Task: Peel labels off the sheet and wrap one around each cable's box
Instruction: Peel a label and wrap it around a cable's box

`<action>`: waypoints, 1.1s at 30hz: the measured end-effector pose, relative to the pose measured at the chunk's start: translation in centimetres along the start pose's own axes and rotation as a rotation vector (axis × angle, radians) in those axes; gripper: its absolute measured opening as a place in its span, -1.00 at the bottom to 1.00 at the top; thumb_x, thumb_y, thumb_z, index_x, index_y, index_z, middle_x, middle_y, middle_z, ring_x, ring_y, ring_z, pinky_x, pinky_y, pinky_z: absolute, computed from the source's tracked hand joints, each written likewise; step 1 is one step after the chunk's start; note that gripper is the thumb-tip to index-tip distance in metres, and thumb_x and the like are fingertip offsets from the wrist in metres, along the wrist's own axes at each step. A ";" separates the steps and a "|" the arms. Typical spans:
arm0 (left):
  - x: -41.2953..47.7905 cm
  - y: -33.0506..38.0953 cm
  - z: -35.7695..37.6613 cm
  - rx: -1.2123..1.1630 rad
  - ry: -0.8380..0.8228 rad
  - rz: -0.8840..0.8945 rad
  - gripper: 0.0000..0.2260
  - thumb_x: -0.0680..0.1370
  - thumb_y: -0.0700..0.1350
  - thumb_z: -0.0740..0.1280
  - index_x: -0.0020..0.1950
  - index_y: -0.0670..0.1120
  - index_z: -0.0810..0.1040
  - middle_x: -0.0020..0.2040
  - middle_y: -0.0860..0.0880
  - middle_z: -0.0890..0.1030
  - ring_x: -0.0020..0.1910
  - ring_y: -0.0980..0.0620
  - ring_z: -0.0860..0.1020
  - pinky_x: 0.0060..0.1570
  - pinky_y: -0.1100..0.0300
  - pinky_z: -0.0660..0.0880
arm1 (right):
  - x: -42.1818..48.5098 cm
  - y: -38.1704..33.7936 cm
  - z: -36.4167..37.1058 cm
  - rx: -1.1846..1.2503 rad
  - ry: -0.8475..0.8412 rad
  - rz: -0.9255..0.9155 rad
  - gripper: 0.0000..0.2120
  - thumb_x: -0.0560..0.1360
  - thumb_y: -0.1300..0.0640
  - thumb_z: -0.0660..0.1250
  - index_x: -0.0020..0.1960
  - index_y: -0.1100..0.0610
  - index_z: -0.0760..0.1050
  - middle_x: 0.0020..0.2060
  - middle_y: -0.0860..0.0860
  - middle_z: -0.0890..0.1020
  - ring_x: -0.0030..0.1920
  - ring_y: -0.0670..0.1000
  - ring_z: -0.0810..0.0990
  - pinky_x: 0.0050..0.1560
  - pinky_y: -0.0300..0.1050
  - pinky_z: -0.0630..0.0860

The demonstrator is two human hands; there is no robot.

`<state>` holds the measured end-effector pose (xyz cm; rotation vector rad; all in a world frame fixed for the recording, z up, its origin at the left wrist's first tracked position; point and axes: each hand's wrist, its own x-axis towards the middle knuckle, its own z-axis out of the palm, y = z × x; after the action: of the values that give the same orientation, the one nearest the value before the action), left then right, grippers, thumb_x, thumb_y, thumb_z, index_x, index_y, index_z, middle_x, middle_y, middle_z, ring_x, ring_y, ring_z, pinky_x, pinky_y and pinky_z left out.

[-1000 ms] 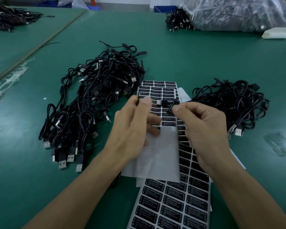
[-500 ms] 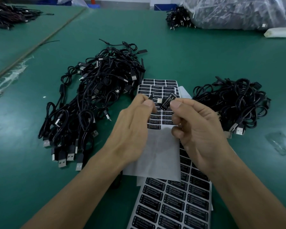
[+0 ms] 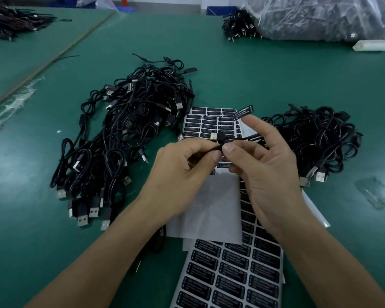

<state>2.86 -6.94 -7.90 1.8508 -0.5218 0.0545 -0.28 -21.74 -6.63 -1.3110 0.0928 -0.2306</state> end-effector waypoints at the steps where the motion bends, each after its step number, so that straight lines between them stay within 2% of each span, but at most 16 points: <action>1: 0.0 -0.1 -0.1 -0.044 0.001 -0.009 -0.87 0.58 -0.10 0.37 0.03 0.08 0.70 -0.27 0.10 0.65 -0.27 0.14 0.59 -0.19 0.15 0.60 | 0.0 0.0 -0.1 -0.006 0.006 -0.003 -0.55 0.46 0.34 0.45 0.21 -0.09 0.52 -0.28 -0.07 0.67 -0.22 -0.15 0.63 -0.17 -0.31 0.54; 4: -0.1 -0.3 -0.2 -0.171 0.038 -0.043 -0.92 0.53 -0.16 0.49 0.00 -0.02 0.68 -0.24 -0.01 0.71 -0.25 0.04 0.69 -0.16 0.13 0.65 | 0.2 0.1 -0.1 -0.016 0.006 -0.010 -0.55 0.46 0.32 0.46 0.24 -0.07 0.49 -0.28 -0.07 0.66 -0.22 -0.16 0.63 -0.13 -0.31 0.54; 7: 0.1 -0.3 -0.2 -0.196 0.083 -0.055 -0.94 0.48 -0.13 0.50 -0.08 -0.03 0.66 -0.25 -0.03 0.72 -0.27 -0.01 0.71 -0.21 0.13 0.66 | 0.4 0.3 -0.1 -0.027 0.023 -0.036 -0.53 0.47 0.31 0.46 0.25 -0.07 0.44 -0.26 -0.04 0.68 -0.17 -0.14 0.66 -0.09 -0.31 0.55; 10: 0.1 -0.5 -0.5 -0.128 0.083 -0.079 -0.97 0.47 -0.08 0.44 -0.14 0.03 0.68 -0.28 0.01 0.71 -0.29 0.02 0.69 -0.29 0.16 0.62 | 0.5 0.2 -0.1 -0.079 0.034 -0.108 -0.51 0.48 0.31 0.45 0.26 -0.10 0.40 -0.27 -0.08 0.68 -0.16 -0.17 0.67 -0.05 -0.34 0.55; 12: 0.2 -0.7 -0.8 -0.037 0.065 -0.078 -0.95 0.47 -0.02 0.42 -0.13 0.08 0.68 -0.33 0.04 0.69 -0.33 -0.01 0.67 -0.35 0.08 0.61 | 0.5 0.3 0.0 -0.117 0.029 -0.171 -0.49 0.49 0.33 0.44 0.27 -0.11 0.38 -0.29 -0.11 0.68 -0.19 -0.19 0.65 -0.07 -0.34 0.54; 15: 0.2 -0.7 -1.0 0.039 0.019 -0.081 -0.94 0.49 0.02 0.40 -0.15 0.11 0.68 -0.35 0.05 0.67 -0.33 -0.07 0.65 -0.33 -0.07 0.62 | 0.6 0.5 -0.1 -0.157 0.026 -0.216 -0.48 0.49 0.35 0.45 0.25 -0.12 0.39 -0.29 -0.10 0.68 -0.22 -0.17 0.64 -0.09 -0.32 0.56; 18: 0.3 -0.8 -1.1 0.079 -0.014 -0.083 -0.92 0.51 0.01 0.40 -0.16 0.11 0.68 -0.35 0.06 0.66 -0.33 -0.05 0.64 -0.31 -0.05 0.60 | 0.8 0.6 -0.1 -0.194 0.038 -0.224 -0.49 0.47 0.34 0.47 0.23 -0.13 0.42 -0.27 -0.06 0.69 -0.21 -0.13 0.66 -0.09 -0.29 0.57; 20: 0.3 -0.9 -1.1 0.069 0.002 -0.095 -0.93 0.50 0.03 0.40 -0.15 0.11 0.67 -0.34 0.06 0.67 -0.33 -0.01 0.64 -0.32 0.00 0.61 | 0.9 0.6 -0.2 -0.214 0.066 -0.240 -0.55 0.47 0.30 0.48 0.20 -0.12 0.45 -0.26 -0.05 0.69 -0.20 -0.11 0.65 -0.09 -0.27 0.56; 23: 0.4 -1.1 -0.9 0.042 0.070 -0.110 -0.92 0.53 0.01 0.42 -0.16 0.10 0.66 -0.35 0.06 0.67 -0.36 0.06 0.64 -0.32 0.13 0.58 | 0.7 0.5 0.1 -0.206 0.093 -0.251 -0.82 0.50 0.20 0.46 0.03 -0.03 0.58 -0.26 -0.07 0.66 -0.25 -0.12 0.59 -0.14 -0.22 0.55; 25: 0.4 -1.1 -0.9 0.020 0.112 -0.117 -0.88 0.55 -0.02 0.43 -0.19 0.08 0.67 -0.36 0.04 0.67 -0.41 0.04 0.62 -0.36 0.16 0.54 | 0.5 0.6 0.3 -0.184 0.071 -0.217 -0.95 0.52 0.19 0.44 -0.08 0.07 0.64 -0.29 -0.08 0.66 -0.29 -0.14 0.57 -0.24 -0.27 0.53; 29: 0.4 -1.0 -0.6 -0.088 0.140 -0.156 -0.88 0.51 0.01 0.42 -0.20 0.04 0.70 -0.35 -0.02 0.68 -0.35 -0.14 0.64 -0.29 0.00 0.58 | 0.3 0.9 0.5 -0.109 0.027 -0.072 -0.90 0.52 0.22 0.43 -0.15 0.10 0.68 -0.31 0.00 0.68 -0.26 -0.06 0.60 -0.28 -0.27 0.52; 33: 0.4 -0.7 -0.5 -0.221 0.082 -0.184 -0.87 0.56 -0.15 0.44 -0.17 -0.04 0.73 -0.32 -0.06 0.70 -0.35 0.03 0.66 -0.29 0.20 0.60 | 0.5 1.1 0.4 -0.069 0.012 -0.033 -0.83 0.52 0.22 0.43 -0.20 0.05 0.70 -0.30 0.02 0.69 -0.23 -0.04 0.63 -0.27 -0.27 0.51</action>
<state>3.58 -6.41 -8.23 1.6651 -0.2871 -0.0488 0.38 -21.21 -7.57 -1.3802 0.0896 -0.2656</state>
